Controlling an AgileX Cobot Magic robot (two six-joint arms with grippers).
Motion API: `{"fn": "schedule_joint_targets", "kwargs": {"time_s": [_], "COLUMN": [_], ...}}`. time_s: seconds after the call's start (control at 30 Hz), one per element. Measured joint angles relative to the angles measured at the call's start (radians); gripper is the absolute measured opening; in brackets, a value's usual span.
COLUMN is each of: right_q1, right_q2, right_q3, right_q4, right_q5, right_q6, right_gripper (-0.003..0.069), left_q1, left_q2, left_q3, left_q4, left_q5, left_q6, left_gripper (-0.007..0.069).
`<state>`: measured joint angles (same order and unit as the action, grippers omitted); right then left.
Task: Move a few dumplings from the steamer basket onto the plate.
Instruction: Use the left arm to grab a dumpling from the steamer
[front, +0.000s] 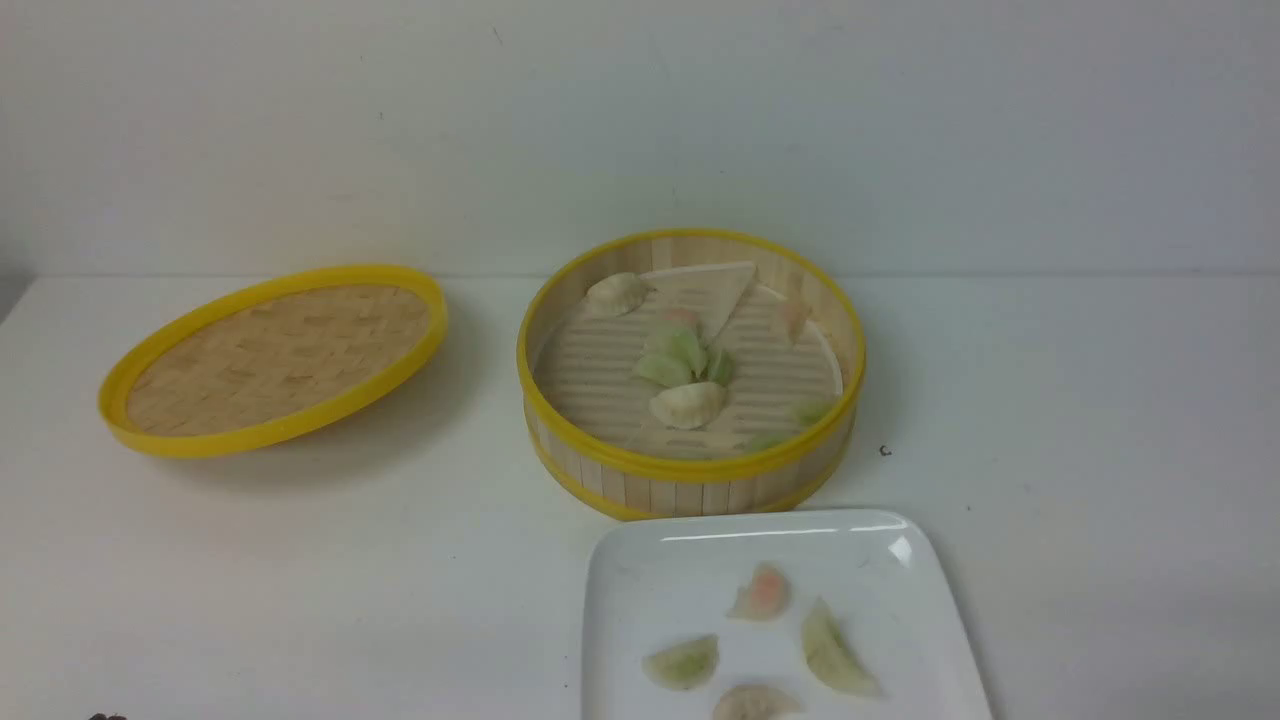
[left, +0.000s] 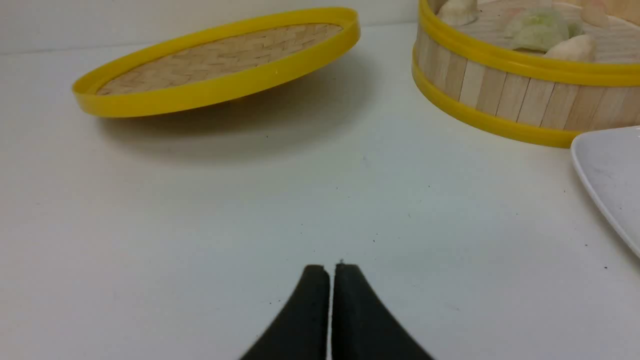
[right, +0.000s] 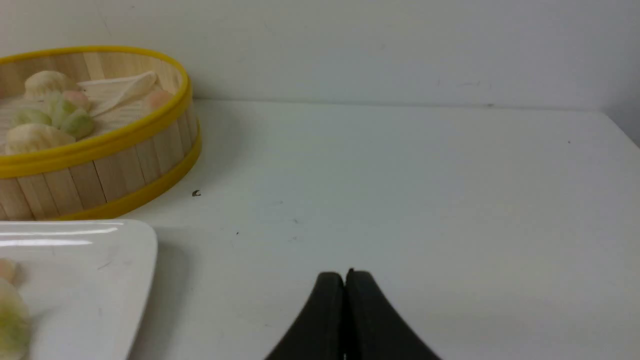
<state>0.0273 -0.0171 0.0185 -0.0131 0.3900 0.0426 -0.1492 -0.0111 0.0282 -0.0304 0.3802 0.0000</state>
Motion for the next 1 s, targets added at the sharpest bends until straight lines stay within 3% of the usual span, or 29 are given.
{"fn": "schedule_joint_targets", "kwargs": {"time_s": [0.73, 0.93, 1.0], "right_q1": [-0.001, -0.001, -0.001], "right_q2": [0.0, 0.0, 0.0], "right_q3": [0.0, 0.002, 0.009], "right_q4": [0.0, 0.03, 0.113], "right_q5": [0.0, -0.021, -0.08], "right_q6": [0.0, 0.008, 0.053], "right_gripper": [-0.0015, -0.0015, -0.0015], "left_q1": [0.0, 0.0, 0.0], "left_q2": [0.0, 0.0, 0.0], "left_q3": [0.0, 0.001, 0.001], "left_q4": [0.001, -0.118, -0.193], "left_q5": [-0.01, -0.219, -0.333], "left_q6": [0.0, -0.08, -0.106], "left_gripper": [-0.0006, -0.0006, -0.0006]}}
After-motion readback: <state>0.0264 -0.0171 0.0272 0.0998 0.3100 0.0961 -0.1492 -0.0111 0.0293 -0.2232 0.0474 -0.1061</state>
